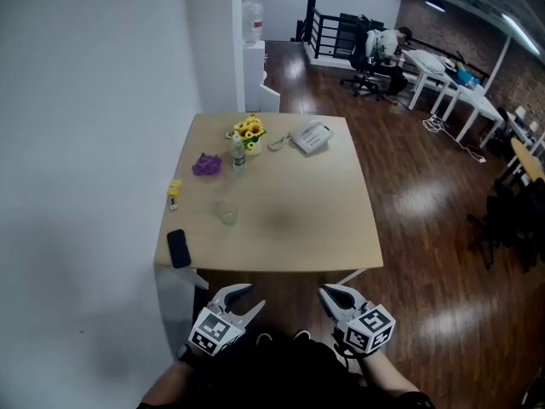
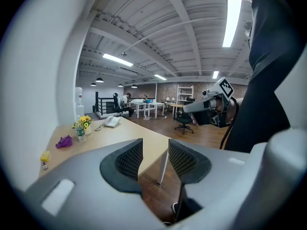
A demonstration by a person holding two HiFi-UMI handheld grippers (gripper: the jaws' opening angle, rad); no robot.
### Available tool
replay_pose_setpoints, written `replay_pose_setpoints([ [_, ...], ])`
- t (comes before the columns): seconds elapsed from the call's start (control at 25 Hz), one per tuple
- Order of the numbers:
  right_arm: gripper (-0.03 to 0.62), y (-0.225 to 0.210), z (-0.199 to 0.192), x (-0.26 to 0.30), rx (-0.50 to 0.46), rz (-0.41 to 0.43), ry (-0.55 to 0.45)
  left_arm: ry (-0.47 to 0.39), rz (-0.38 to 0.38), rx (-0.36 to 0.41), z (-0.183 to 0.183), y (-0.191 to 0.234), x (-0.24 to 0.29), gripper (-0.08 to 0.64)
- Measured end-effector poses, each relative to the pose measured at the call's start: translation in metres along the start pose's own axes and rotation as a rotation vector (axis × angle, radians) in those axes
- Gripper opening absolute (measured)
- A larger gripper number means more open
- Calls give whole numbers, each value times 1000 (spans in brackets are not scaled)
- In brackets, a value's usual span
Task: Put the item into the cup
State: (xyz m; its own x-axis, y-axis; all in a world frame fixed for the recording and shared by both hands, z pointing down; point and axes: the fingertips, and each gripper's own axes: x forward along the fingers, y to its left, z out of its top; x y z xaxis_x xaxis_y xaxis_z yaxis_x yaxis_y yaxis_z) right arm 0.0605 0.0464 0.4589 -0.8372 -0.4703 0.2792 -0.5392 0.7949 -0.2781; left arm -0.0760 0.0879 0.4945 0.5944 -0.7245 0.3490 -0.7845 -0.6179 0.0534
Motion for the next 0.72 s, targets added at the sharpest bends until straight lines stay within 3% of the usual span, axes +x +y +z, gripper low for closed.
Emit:
replay_pose_setpoints([
  [0.72, 8, 16, 3, -8, -36, 65, -8, -32, 52, -21, 9, -14, -8, 161],
])
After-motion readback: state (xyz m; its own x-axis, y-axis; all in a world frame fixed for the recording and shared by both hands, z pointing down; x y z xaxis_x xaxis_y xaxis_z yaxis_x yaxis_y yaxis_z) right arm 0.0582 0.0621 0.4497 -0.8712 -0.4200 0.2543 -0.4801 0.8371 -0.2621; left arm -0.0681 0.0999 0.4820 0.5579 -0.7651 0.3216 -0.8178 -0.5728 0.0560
